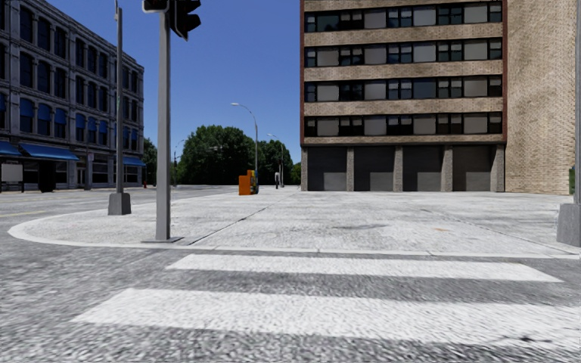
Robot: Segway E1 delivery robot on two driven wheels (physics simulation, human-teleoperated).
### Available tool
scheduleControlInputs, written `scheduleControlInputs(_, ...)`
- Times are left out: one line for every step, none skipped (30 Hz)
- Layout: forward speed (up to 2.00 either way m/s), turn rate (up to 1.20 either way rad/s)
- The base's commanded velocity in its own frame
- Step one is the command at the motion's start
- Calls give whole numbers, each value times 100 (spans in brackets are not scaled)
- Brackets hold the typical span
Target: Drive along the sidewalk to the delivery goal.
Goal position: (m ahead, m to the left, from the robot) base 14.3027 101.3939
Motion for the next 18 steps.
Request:
scheduleControlInputs(200,0)
scheduleControlInputs(200,0)
scheduleControlInputs(200,0)
scheduleControlInputs(200,0)
scheduleControlInputs(200,0)
scheduleControlInputs(200,0)
scheduleControlInputs(200,0)
scheduleControlInputs(200,0)
scheduleControlInputs(200,0)
scheduleControlInputs(200,0)
scheduleControlInputs(200,0)
scheduleControlInputs(200,0)
scheduleControlInputs(200,0)
scheduleControlInputs(200,0)
scheduleControlInputs(200,0)
scheduleControlInputs(200,0)
scheduleControlInputs(200,0)
scheduleControlInputs(200,0)
